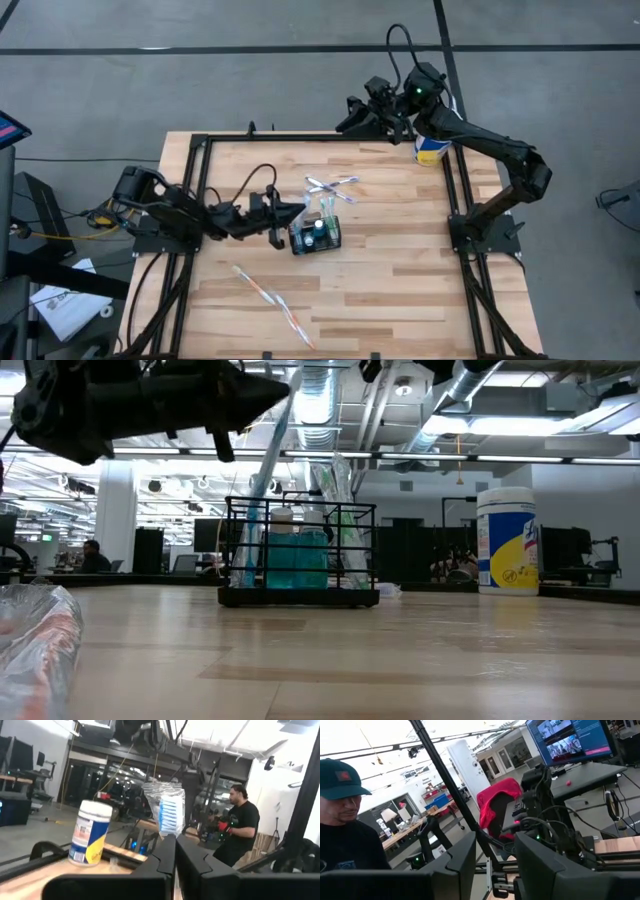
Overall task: Pick & Place toothbrushing station
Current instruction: Put the blue toothbrush into the mesh organizer
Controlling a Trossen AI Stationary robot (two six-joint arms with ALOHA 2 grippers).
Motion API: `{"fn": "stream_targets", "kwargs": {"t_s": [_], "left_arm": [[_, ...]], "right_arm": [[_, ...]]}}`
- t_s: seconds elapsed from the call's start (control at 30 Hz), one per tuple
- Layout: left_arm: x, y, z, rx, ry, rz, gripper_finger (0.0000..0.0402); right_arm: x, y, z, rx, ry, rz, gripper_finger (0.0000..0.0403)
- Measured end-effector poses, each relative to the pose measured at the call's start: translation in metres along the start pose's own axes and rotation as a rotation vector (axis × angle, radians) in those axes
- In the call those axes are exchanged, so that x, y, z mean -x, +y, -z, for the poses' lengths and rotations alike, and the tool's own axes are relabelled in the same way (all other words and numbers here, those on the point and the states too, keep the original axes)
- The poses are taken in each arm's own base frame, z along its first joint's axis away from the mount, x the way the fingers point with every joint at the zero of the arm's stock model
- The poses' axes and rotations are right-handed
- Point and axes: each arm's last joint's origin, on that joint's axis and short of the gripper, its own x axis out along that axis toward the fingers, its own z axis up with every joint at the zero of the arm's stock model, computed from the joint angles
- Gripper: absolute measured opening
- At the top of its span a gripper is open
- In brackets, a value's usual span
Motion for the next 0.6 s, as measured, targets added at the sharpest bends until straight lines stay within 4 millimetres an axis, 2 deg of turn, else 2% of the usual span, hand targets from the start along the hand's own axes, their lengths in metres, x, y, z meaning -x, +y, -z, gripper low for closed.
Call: {"fn": "stream_targets", "kwargs": {"t_s": [0.27,0.6], "left_arm": [[0.004,0.002,0.013,0.022,0.056,-0.004,0.0],[0.04,0.012,0.016,0.055,0.117,-0.083,0.0]], "right_arm": [[0.0,-0.005,0.006,-0.027,0.033,0.019,0.0127],[0.0,-0.006,0.008,0.006,0.044,0.022,0.0127]]}}
